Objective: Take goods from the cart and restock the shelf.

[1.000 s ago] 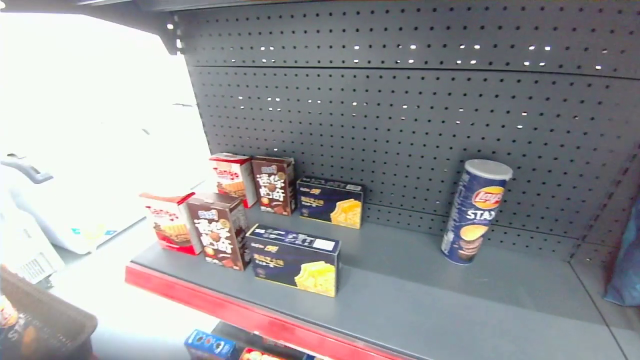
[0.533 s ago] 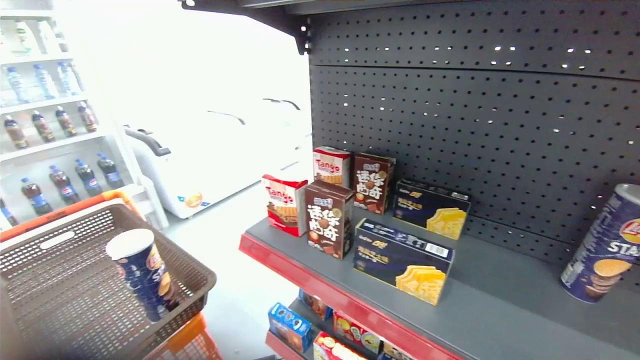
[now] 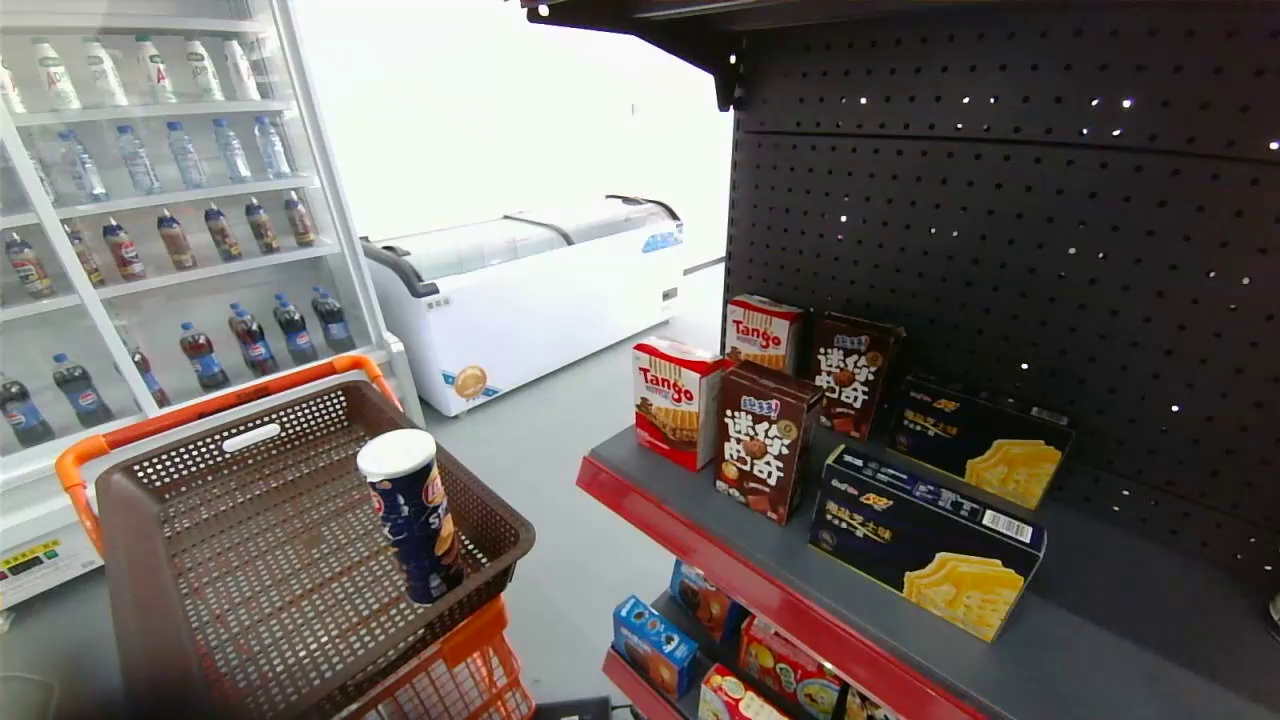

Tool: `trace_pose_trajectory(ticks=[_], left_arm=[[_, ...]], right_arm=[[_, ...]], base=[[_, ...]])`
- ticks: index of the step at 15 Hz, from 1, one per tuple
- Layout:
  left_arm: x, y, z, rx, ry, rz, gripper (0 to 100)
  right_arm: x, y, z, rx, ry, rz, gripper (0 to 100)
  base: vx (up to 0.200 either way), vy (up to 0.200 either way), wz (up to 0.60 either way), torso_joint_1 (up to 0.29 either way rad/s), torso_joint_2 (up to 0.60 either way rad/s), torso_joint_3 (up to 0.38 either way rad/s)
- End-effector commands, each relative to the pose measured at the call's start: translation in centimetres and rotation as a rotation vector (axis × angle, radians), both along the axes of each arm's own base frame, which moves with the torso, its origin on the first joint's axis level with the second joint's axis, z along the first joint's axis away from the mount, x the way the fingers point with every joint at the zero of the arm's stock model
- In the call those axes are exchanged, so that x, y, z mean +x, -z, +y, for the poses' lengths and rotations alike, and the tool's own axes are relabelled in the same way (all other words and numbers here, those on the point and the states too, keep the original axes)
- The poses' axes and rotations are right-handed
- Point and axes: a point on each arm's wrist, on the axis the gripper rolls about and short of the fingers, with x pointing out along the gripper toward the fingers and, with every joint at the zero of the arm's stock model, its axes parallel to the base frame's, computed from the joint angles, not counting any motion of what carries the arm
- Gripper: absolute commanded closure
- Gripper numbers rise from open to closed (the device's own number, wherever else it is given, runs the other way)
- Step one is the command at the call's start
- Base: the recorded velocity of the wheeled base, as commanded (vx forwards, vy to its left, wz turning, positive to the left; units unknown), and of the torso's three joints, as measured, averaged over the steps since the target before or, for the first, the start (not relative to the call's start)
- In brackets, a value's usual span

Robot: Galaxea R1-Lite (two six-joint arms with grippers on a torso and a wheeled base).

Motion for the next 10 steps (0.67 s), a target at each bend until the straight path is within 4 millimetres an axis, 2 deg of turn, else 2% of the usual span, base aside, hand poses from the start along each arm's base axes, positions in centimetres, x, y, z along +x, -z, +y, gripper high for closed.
trace_pose_trajectory(ticks=[1, 3, 6, 7, 8, 9, 10], left_arm=[[-0.7, -2.6, 0.0, 0.078, -0.009, -0.057, 0], [0.1, -4.1, 0.0, 0.126, -0.026, 0.063, 0], [4.6, -7.6, 0.1, 0.134, -0.035, 0.3, 0], [6.5, -8.3, 0.1, 0.146, -0.037, 0.368, 0], [7.4, -8.5, 0.1, 0.148, -0.036, 0.392, 0], [9.7, -9.0, 0.1, 0.175, -0.019, 0.413, 0], [11.1, -9.0, 0.0, 0.19, -0.008, 0.43, 0]], right_arm=[[0.0, 0.0, 0.0, 0.0, 0.0, 0.0, 0], [0.0, 0.0, 0.0, 0.0, 0.0, 0.0, 0], [0.0, 0.0, 0.0, 0.0, 0.0, 0.0, 0], [0.0, 0.0, 0.0, 0.0, 0.0, 0.0, 0], [0.0, 0.0, 0.0, 0.0, 0.0, 0.0, 0], [0.0, 0.0, 0.0, 0.001, 0.0, 0.0, 0], [0.0, 0.0, 0.0, 0.0, 0.0, 0.0, 0]], base=[[0.0, 0.0, 0.0, 0.0, 0.0, 0.0], [0.0, 0.0, 0.0, 0.0, 0.0, 0.0], [0.0, 0.0, 0.0, 0.0, 0.0, 0.0], [0.0, 0.0, 0.0, 0.0, 0.0, 0.0], [0.0, 0.0, 0.0, 0.0, 0.0, 0.0], [0.0, 0.0, 0.0, 0.0, 0.0, 0.0], [0.0, 0.0, 0.0, 0.0, 0.0, 0.0]])
